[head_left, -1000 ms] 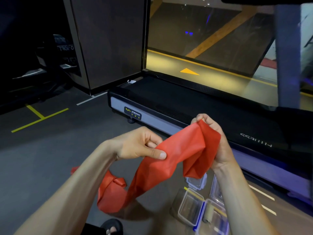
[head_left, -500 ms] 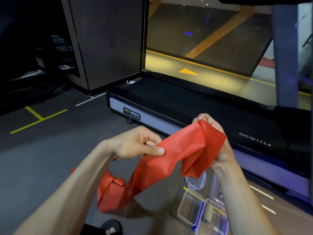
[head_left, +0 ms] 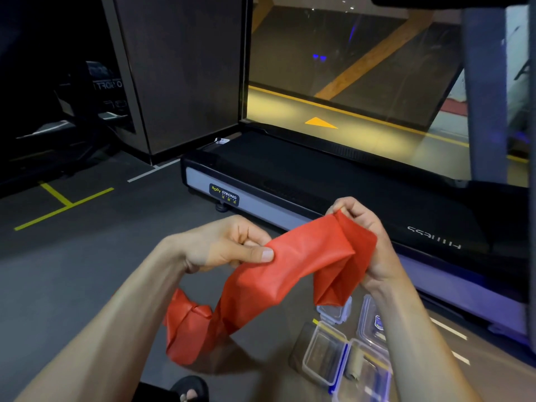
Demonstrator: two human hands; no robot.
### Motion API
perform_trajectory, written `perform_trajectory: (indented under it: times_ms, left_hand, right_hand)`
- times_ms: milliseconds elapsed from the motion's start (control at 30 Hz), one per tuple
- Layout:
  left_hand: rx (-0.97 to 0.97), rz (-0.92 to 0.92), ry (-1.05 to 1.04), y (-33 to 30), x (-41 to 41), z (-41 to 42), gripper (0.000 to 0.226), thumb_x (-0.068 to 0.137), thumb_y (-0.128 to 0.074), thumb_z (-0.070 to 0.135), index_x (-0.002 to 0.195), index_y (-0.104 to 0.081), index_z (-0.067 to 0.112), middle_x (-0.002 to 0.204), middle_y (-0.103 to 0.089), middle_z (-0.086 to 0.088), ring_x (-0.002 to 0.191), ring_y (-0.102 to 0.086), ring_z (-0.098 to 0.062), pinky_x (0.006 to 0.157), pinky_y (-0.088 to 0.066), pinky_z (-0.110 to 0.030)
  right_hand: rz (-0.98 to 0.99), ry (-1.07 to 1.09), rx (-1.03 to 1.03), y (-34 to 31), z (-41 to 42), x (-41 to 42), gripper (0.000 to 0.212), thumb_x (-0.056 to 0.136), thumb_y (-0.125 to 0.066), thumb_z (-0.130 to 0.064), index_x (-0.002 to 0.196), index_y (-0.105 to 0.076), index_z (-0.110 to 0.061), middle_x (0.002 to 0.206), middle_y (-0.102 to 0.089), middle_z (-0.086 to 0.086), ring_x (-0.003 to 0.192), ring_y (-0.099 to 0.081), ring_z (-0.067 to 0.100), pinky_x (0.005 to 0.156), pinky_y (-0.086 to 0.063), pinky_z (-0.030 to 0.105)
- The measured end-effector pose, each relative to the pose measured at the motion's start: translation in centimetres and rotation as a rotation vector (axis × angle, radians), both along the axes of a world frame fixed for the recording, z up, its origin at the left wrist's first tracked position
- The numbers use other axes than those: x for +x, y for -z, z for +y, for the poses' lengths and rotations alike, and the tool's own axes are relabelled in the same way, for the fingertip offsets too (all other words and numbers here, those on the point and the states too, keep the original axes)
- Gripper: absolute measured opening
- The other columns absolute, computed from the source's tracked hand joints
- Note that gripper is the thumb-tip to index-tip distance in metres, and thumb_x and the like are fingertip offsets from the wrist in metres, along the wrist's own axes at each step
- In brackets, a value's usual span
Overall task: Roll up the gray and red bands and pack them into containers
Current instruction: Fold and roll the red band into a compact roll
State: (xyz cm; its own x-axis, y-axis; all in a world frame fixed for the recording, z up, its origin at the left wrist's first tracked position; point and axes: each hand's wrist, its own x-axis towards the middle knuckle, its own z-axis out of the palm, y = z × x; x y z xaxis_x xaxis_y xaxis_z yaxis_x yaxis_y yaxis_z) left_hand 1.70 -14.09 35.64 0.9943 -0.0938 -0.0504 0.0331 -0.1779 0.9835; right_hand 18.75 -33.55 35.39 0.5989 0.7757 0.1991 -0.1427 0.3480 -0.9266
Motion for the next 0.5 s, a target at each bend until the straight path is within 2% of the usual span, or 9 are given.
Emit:
perform_trajectory:
  times_ms: [100, 167, 200, 300, 367, 500]
  left_hand:
    - [-0.264, -0.065, 0.083, 0.1, -0.5, 0.5, 0.010, 0.091, -0.074, 0.027, 0.085, -0.077, 0.020, 0.070, -0.067, 0.009, 0.061, -0.059, -0.001, 0.061, -0.046, -0.015]
    - [-0.386, -0.099, 0.045, 0.4, -0.3, 0.5, 0.030, 0.082, -0.083, 0.037, 0.094, -0.075, 0.011, 0.077, -0.069, -0.002, 0.065, -0.064, -0.009, 0.062, -0.049, -0.022]
    - [-0.413, -0.108, 0.003, 0.7, -0.2, 0.6, 0.040, 0.077, -0.087, 0.040, 0.095, -0.074, 0.007, 0.076, -0.065, -0.006, 0.063, -0.061, -0.013, 0.061, -0.045, -0.026]
    - [-0.435, -0.124, -0.048, 0.8, 0.1, 0.5, 0.045, 0.075, -0.088, 0.041, 0.087, -0.065, 0.004, 0.072, -0.057, -0.009, 0.060, -0.054, -0.016, 0.059, -0.041, -0.028]
    - [-0.442, -0.105, -0.049, 0.7, 0.1, 0.4, 0.045, 0.077, -0.087, 0.039, 0.084, -0.060, 0.004, 0.072, -0.056, -0.010, 0.061, -0.055, -0.018, 0.062, -0.044, -0.030]
    - [-0.361, -0.014, -0.019, 0.8, 0.2, 0.5, 0.033, 0.083, -0.082, 0.036, 0.084, -0.066, 0.007, 0.077, -0.066, -0.011, 0.068, -0.065, -0.019, 0.069, -0.051, -0.031]
  right_hand:
    - [-0.132, -0.081, -0.083, 0.4, -0.2, -0.1, 0.005, 0.095, -0.064, -0.017, 0.091, -0.066, -0.014, 0.083, -0.064, 0.003, 0.067, -0.058, 0.008, 0.060, -0.048, 0.018]
    - [-0.105, -0.151, -0.055, 0.6, -0.1, -0.5, 0.005, 0.093, -0.062, -0.017, 0.092, -0.067, -0.014, 0.094, -0.068, 0.007, 0.081, -0.065, 0.015, 0.070, -0.054, 0.022]
    - [-0.099, -0.174, -0.031, 0.6, 0.0, -0.7, 0.006, 0.092, -0.063, -0.019, 0.092, -0.066, -0.015, 0.101, -0.069, 0.010, 0.093, -0.067, 0.021, 0.078, -0.056, 0.029]
    - [-0.121, -0.173, 0.016, 0.4, 0.2, -1.0, 0.010, 0.094, -0.061, -0.022, 0.093, -0.064, -0.013, 0.113, -0.069, 0.014, 0.121, -0.063, 0.036, 0.103, -0.049, 0.049]
    - [-0.133, -0.166, 0.028, 0.1, 0.2, -1.3, 0.010, 0.094, -0.061, -0.021, 0.092, -0.064, -0.012, 0.114, -0.070, 0.014, 0.124, -0.062, 0.038, 0.110, -0.046, 0.052]
    - [-0.267, -0.120, 0.008, -0.5, 0.6, -2.2, 0.009, 0.097, -0.058, -0.015, 0.095, -0.062, -0.007, 0.119, -0.071, 0.015, 0.124, -0.063, 0.036, 0.113, -0.043, 0.057]
